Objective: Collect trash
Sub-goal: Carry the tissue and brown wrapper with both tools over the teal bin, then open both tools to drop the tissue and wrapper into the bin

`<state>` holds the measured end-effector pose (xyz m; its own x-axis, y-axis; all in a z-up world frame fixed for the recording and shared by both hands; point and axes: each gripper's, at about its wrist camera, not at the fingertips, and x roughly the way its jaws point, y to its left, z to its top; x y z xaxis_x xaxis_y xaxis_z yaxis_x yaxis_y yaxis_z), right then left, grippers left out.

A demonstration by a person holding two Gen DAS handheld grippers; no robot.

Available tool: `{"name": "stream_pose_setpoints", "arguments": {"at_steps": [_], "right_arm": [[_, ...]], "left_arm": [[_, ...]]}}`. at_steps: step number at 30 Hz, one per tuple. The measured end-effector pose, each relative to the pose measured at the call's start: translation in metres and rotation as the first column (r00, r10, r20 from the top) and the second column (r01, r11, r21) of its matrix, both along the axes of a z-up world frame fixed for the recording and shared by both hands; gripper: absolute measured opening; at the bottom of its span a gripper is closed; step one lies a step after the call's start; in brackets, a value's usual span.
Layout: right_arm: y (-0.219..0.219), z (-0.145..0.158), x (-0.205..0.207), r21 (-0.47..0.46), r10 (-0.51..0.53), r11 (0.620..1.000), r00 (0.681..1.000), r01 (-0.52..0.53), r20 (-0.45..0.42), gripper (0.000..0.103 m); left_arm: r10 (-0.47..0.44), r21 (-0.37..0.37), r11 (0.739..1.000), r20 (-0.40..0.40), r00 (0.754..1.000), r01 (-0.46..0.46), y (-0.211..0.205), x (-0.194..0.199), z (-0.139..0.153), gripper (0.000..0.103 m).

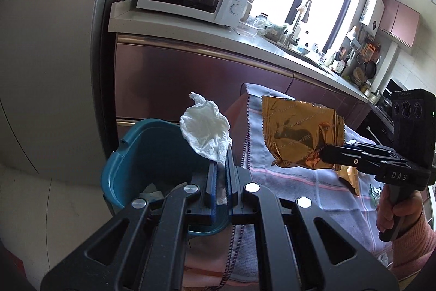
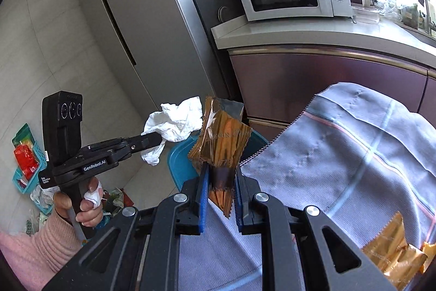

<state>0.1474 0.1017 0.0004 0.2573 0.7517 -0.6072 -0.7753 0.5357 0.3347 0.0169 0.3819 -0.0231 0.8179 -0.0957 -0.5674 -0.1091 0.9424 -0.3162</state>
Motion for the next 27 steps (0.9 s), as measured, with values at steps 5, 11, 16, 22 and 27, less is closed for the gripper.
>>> {"name": "stream_pose_setpoints", "arguments": {"at_steps": [5, 11, 16, 22, 27], "right_arm": [[0.025, -0.014, 0.018, -0.024, 0.008, 1.0, 0.999, -0.009, -0.045, 0.015], [0.056, -0.029, 0.032, -0.072, 0.004, 0.997, 0.997, -0.009, -0.074, 0.015], [0.08, -0.045, 0.043, -0.117, -0.016, 0.993, 0.995, 0.005, -0.094, 0.016], [0.1, -0.056, 0.05, -0.163, -0.024, 0.987, 0.995, 0.007, -0.098, 0.024], [0.102, -0.059, 0.05, -0.158, -0.027, 0.987, 0.995, 0.011, -0.094, 0.025]], "left_arm": [[0.017, 0.001, 1.0, -0.035, 0.999, -0.017, 0.01, 0.009, -0.013, 0.006], [0.045, -0.011, 0.999, -0.088, 0.995, -0.046, 0.016, 0.029, -0.033, 0.006], [0.06, -0.027, 0.998, -0.146, 0.988, -0.065, 0.022, 0.046, -0.054, 0.006], [0.076, -0.037, 0.996, -0.19, 0.979, -0.085, 0.024, 0.064, -0.075, 0.007], [0.092, -0.047, 0.994, -0.208, 0.974, -0.104, 0.023, 0.065, -0.085, 0.012]]}}
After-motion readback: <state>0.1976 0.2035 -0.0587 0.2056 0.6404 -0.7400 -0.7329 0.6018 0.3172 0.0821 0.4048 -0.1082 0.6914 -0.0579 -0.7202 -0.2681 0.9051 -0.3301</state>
